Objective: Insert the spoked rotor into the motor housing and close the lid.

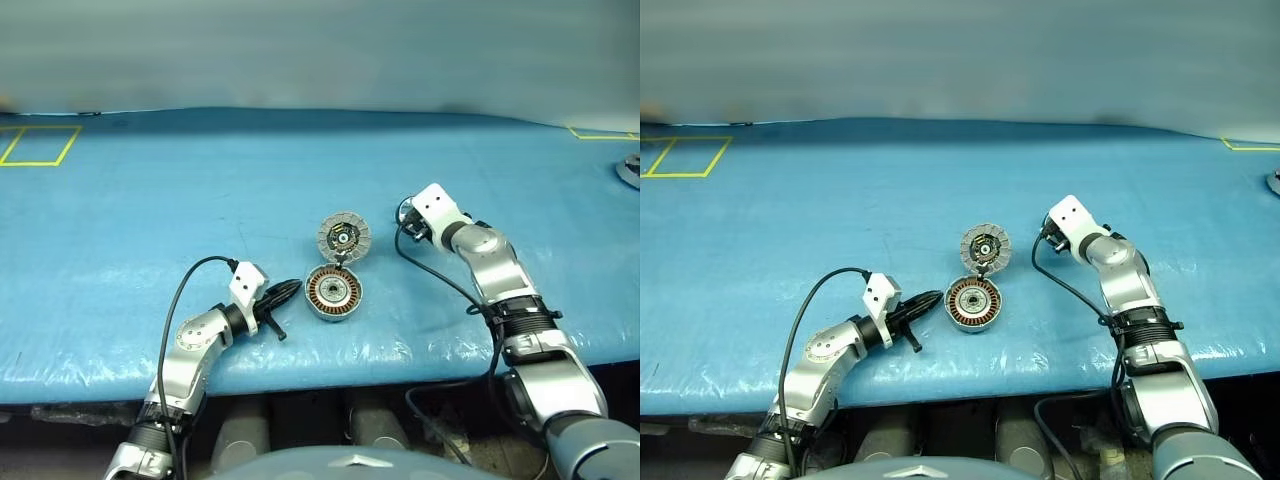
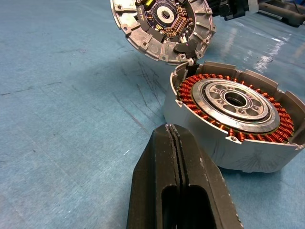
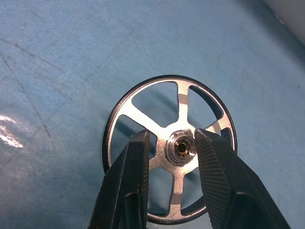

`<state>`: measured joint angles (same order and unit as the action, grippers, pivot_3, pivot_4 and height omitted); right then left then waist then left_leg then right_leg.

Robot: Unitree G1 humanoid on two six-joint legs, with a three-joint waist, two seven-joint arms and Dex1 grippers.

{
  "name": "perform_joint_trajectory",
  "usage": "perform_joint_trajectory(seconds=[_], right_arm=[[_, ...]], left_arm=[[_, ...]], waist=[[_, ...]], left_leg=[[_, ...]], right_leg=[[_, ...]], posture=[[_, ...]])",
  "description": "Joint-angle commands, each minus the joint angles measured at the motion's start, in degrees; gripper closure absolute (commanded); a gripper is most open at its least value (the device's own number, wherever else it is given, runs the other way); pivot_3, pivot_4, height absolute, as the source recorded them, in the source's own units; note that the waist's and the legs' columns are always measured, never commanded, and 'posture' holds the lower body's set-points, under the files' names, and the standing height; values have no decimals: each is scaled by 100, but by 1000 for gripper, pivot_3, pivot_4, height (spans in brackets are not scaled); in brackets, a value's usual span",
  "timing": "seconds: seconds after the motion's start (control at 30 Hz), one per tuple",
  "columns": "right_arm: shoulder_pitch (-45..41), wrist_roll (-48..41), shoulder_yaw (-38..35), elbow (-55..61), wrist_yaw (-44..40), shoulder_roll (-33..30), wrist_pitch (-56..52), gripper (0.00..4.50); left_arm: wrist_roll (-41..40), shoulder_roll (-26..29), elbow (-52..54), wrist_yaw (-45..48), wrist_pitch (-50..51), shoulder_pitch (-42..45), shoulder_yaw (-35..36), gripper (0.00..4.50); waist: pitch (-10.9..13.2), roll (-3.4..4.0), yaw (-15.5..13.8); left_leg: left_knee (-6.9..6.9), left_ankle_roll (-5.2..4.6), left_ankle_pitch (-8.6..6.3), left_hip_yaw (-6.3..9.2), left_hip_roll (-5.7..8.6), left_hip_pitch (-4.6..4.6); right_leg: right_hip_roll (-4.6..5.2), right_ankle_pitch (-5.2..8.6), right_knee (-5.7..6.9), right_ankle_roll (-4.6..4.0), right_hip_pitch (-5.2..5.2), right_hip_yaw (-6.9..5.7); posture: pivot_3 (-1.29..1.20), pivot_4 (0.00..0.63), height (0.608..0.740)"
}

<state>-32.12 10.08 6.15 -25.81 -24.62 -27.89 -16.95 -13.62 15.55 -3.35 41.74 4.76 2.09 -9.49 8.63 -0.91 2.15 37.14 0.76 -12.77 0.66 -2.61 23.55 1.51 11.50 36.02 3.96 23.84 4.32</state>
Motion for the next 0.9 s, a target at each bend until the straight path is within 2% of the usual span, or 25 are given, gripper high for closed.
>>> perform_joint_trajectory(seconds=[0.03, 0.17, 0.67, 0.9], right_arm=[[86, -27, -114, 387, 98, -12, -3, 2583], [175, 15, -97, 456, 226, 19, 24, 1418], [329, -312, -353, 395, 480, 256, -693, 1418], [415, -443, -264, 413, 148, 257, -818, 1418]], left_arm=[[2, -24, 146, 21, -17, 42, -35, 4500], [6, -30, 124, 23, -17, 77, -43, 4500], [38, -15, 111, 6, -29, 67, -51, 4500], [51, 1, 88, -8, -51, 57, -34, 4500]], waist=[[0, 1, 3], [1, 1, 1], [0, 1, 0], [0, 1, 1]], left_leg=[[0, 0, 0, 0, 0, 0], [1, 0, 0, 0, 0, 0], [2, 0, 0, 0, 0, -3], [3, 0, 0, 0, -1, -3]], right_leg=[[0, 0, 0, 0, 0, 0], [0, 0, 0, 0, 0, 0], [-1, 0, -1, 0, -3, 1], [-1, 0, 0, 1, -4, 1]], posture=[[0, 150, 740], [0, 150, 740], [0, 150, 740], [0, 150, 740]])
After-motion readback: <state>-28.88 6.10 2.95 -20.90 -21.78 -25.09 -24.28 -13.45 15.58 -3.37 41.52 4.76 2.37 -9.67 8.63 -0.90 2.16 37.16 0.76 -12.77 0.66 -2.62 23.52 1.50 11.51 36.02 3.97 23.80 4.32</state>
